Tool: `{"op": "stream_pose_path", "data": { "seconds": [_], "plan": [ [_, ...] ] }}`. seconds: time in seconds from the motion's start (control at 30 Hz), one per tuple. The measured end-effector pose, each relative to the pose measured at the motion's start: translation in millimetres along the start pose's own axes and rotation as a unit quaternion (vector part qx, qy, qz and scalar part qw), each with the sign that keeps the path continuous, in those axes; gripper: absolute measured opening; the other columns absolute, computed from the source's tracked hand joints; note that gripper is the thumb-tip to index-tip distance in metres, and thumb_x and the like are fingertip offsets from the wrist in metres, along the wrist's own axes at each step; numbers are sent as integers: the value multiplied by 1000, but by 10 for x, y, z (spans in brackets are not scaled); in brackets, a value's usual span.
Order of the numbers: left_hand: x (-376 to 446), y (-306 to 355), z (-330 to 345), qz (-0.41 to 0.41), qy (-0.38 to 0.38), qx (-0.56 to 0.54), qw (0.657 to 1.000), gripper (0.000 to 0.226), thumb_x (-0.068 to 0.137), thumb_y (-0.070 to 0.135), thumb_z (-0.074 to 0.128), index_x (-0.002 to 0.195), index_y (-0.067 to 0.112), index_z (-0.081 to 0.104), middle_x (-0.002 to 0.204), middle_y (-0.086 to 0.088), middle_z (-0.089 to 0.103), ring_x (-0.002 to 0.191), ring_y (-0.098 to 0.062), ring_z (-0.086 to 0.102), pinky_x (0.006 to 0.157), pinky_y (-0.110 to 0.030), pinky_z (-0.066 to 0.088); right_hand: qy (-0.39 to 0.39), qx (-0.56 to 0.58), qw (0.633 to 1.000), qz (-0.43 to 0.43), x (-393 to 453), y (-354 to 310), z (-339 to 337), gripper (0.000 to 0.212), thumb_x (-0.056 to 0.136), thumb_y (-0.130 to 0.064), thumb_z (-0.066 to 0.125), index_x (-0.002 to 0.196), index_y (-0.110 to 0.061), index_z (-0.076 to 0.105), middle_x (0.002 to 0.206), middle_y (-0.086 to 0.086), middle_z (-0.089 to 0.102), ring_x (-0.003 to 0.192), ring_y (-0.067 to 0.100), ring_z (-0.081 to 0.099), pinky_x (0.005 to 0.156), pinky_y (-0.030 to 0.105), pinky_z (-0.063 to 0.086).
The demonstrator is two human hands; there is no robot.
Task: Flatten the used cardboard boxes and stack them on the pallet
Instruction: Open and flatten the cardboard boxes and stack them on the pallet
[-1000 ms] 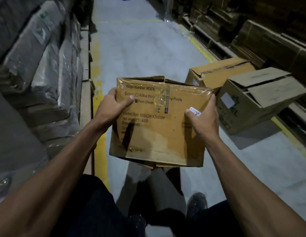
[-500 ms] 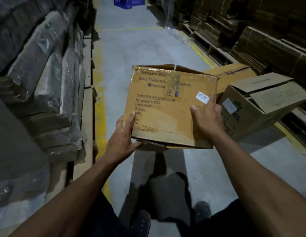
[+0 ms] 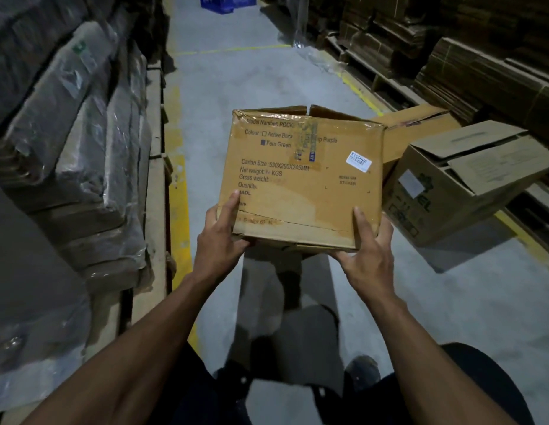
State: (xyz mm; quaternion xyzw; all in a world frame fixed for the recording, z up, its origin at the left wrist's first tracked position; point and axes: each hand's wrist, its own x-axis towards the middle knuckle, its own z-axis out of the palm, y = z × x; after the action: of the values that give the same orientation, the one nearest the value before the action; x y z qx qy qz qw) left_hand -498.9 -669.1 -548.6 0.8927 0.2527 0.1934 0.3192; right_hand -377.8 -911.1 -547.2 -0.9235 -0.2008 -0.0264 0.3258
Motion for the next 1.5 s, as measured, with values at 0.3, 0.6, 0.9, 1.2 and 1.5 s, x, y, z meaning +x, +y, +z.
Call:
{"op": "stream_pose_path", "data": {
  "seconds": [0.3, 0.6, 0.9, 1.2, 1.5],
  "plan": [
    [219, 205, -379, 0, 66, -51, 997, 80, 75, 37, 85, 145, 18, 51, 132, -10, 58, 121, -23, 54, 100, -30, 44, 94, 87, 991, -40, 196, -386, -331, 67, 78, -24, 85, 139, -14, 59, 147, 15, 44, 133, 31, 44, 107, 42, 47],
    [331, 722, -898, 8, 108, -61, 992, 73, 68, 57, 83, 129, 21, 66, 124, -7, 69, 113, -20, 63, 97, -41, 53, 131, 67, 989, -7, 167, -796, -861, 58, 79, -49, 79, 129, -23, 66, 125, 5, 63, 113, 24, 58, 89, 29, 32],
    [448, 599, -546, -23, 60, -24, 998, 70, 86, 52, 70, 145, 28, 40, 142, -12, 41, 128, -31, 46, 105, -41, 41, 65, 95, 992, 59, 431, -725, -466, 56, 89, -56, 65, 138, -34, 47, 145, 8, 42, 127, 32, 48, 91, 40, 44],
    [116, -42, 73, -175, 13, -148, 973, 105, 78, 45, 82, 155, 23, 14, 155, -9, 40, 136, -34, 45, 108, -53, 42, 42, 259, 945, 196, 210, -303, 126, 102, 87, -44, 75, 157, -40, 0, 159, 5, 34, 140, 32, 40, 112, 51, 39],
    [-443, -912, 627, -381, -83, -172, 905, 119, 42, 84, 76, 132, 10, 52, 126, -9, 64, 114, -31, 61, 100, -50, 51, -127, 246, 899, 339, -610, 328, 869, 90, 76, -45, 84, 146, -21, 32, 138, 4, 53, 127, 31, 53, 107, 52, 45]
  ]
}}
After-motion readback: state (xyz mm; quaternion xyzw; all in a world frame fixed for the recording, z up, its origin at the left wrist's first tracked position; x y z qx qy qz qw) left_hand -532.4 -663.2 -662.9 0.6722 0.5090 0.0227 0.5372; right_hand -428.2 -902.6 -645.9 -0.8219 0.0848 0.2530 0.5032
